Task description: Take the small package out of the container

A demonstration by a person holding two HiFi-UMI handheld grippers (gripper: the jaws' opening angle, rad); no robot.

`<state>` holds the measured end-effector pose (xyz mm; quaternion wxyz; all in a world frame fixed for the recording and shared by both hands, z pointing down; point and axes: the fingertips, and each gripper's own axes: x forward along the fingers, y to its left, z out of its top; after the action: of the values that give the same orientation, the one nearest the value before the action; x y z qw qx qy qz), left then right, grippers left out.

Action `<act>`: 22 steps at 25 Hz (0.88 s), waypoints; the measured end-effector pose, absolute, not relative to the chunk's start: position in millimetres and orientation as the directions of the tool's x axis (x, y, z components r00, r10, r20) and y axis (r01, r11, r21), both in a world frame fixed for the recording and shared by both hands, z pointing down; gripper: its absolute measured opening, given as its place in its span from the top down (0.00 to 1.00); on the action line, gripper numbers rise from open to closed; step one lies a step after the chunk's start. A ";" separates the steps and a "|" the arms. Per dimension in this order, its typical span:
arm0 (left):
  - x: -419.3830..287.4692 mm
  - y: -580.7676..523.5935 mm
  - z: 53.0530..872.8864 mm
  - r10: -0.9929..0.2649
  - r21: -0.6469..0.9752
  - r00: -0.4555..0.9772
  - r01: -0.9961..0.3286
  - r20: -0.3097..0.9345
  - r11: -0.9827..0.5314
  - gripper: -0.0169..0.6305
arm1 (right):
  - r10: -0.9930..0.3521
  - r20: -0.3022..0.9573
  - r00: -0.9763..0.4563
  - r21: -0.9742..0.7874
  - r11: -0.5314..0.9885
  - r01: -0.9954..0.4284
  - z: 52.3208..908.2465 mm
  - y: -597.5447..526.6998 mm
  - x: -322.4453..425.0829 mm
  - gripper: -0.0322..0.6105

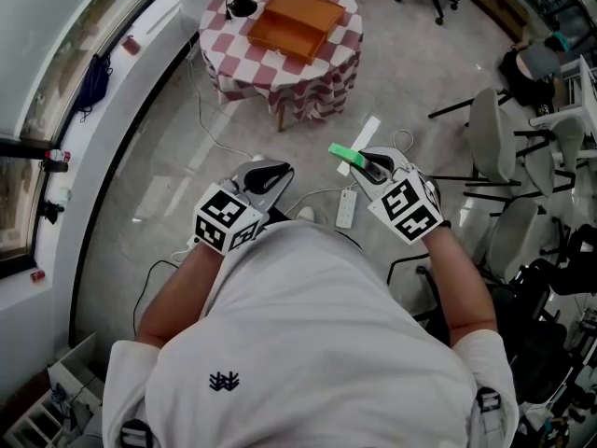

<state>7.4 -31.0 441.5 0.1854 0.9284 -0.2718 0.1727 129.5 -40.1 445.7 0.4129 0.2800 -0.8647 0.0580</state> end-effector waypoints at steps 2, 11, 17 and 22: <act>6.5 -28.6 442.0 -0.444 0.248 0.791 -0.571 0.422 -0.783 0.84 | -0.447 0.739 -0.505 0.143 0.836 -0.530 441.7 -41.1 129.3 0.81; 9.1 -27.8 439.3 -0.442 0.238 0.791 -0.568 0.424 -0.788 0.84 | -0.454 0.734 -0.505 0.147 0.833 -0.534 439.3 -38.9 131.6 0.81; 12.0 -30.1 443.6 -0.437 0.242 0.791 -0.566 0.429 -0.788 0.84 | -0.451 0.735 -0.506 0.141 0.832 -0.537 443.0 -38.6 135.6 0.81; 17.5 -34.2 447.6 -0.422 0.239 0.793 -0.556 0.439 -0.796 0.84 | -0.432 0.748 -0.504 0.116 0.833 -0.541 452.5 -38.2 141.1 0.81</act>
<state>17.5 -34.2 447.6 0.1811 0.9295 -0.2630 0.1847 141.1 -38.2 452.5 0.4109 0.2814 -0.8647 0.0664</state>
